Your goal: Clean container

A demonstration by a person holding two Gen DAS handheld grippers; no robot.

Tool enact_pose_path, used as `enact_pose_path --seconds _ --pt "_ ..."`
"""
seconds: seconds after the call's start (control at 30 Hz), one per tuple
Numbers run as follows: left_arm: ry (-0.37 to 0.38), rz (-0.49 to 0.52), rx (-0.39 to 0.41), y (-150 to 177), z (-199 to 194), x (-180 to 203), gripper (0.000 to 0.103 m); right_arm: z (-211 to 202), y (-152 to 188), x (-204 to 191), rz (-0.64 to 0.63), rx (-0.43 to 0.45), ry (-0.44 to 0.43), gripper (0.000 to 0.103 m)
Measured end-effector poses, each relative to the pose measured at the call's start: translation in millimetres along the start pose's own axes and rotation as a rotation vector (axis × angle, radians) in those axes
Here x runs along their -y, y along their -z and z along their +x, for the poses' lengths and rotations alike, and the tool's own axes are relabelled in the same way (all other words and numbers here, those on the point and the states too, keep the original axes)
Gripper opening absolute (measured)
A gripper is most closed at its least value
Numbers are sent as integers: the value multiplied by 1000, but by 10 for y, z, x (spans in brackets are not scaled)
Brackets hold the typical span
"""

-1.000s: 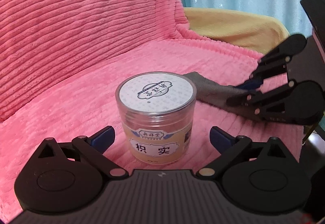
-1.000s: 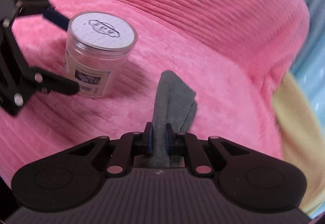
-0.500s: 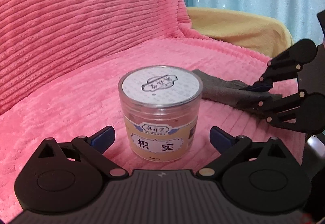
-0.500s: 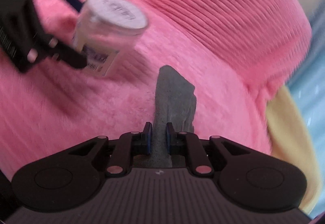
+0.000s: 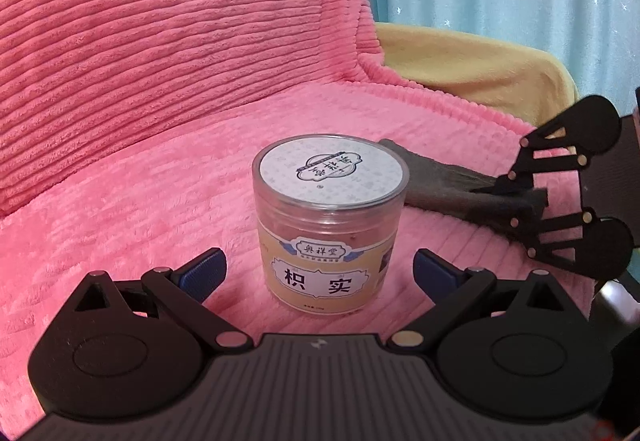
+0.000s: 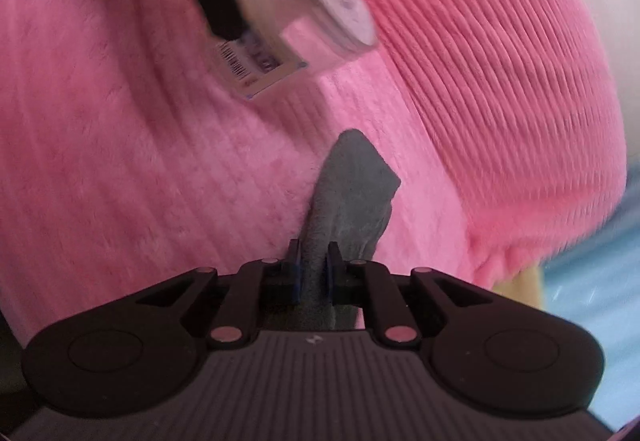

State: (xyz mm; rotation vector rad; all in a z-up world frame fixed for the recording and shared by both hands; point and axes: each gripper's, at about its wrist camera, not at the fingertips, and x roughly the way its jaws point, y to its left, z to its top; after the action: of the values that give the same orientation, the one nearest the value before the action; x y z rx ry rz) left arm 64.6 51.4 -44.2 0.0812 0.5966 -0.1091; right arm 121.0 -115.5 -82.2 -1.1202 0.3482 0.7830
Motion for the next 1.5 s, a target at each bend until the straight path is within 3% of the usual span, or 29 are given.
enact_pose_path --seconds 0.27,0.53,0.63,0.8,0.93,1.07,1.5 --pt "-5 8 -8 -13 -104 47 101 -170 -128 232 285 -46 -30 12" --pt "2 -10 1 -5 -323 77 101 -588 -131 199 409 -54 -3 9" --pt "17 -18 0 6 -411 115 102 -847 -119 210 593 -22 5 9" --pt "21 -12 -9 28 -503 237 102 -1174 18 140 1034 33 15 9" --pt "27 7 -55 73 -516 366 102 -1143 168 -5 1240 -40 25 10" --pt "6 1 -59 128 -570 422 102 -1121 273 -90 1322 -75 22 10" --pt "-45 24 -101 188 -531 500 102 -1056 309 -156 1342 -128 40 10"
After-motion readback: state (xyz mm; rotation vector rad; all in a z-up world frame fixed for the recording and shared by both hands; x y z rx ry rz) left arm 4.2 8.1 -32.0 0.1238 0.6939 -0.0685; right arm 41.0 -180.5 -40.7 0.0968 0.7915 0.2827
